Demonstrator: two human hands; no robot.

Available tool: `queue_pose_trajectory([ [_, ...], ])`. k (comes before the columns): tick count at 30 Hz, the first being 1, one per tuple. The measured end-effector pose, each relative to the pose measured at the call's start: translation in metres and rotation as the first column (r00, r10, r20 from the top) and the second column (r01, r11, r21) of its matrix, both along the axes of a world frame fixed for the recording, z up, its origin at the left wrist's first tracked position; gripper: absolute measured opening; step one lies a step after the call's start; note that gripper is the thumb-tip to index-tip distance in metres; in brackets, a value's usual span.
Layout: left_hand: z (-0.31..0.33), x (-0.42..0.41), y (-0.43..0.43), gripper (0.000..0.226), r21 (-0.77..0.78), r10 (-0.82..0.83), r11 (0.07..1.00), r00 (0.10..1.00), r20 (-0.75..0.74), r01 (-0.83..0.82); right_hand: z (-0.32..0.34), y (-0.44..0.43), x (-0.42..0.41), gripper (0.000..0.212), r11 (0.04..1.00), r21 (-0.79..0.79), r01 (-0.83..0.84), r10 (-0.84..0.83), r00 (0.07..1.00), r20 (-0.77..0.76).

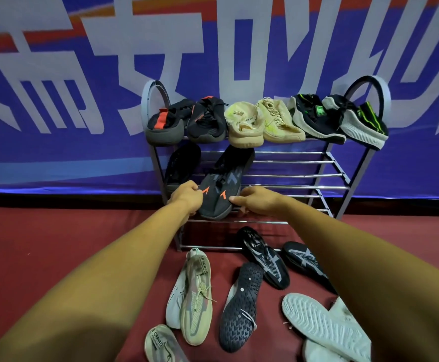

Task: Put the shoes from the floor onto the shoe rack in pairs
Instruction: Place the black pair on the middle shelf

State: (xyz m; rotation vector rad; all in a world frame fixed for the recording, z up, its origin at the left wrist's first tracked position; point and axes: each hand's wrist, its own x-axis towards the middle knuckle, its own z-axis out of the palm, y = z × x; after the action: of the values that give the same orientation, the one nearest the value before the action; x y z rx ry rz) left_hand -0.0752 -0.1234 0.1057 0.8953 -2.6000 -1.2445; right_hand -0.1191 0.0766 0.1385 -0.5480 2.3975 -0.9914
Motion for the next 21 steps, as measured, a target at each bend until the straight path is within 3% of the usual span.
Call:
queue_pose_trajectory([
  [5,0.006,0.004,-0.001,0.012,0.23,-0.006,0.973,0.999,-0.046,0.017,0.001,-0.022,0.0,0.015,0.962,-0.231,0.143,-0.126,0.988,0.086],
  [9,0.016,0.013,0.005,0.021,0.366,-0.12,0.925,0.992,0.034,0.099,-0.004,-0.03,-0.006,0.013,0.951,-0.213,0.223,-0.205,0.973,0.101],
  [14,0.01,0.003,-0.003,0.057,0.389,-0.114,0.916,0.993,0.013,0.1,-0.015,-0.046,-0.013,0.006,0.953,-0.211,0.215,-0.195,0.974,0.112],
  [21,0.0,-0.008,-0.022,0.059,0.327,-0.09,0.941,0.996,-0.027,0.093,-0.032,-0.078,-0.019,0.024,0.909,-0.31,0.278,-0.255,0.96,0.111],
])
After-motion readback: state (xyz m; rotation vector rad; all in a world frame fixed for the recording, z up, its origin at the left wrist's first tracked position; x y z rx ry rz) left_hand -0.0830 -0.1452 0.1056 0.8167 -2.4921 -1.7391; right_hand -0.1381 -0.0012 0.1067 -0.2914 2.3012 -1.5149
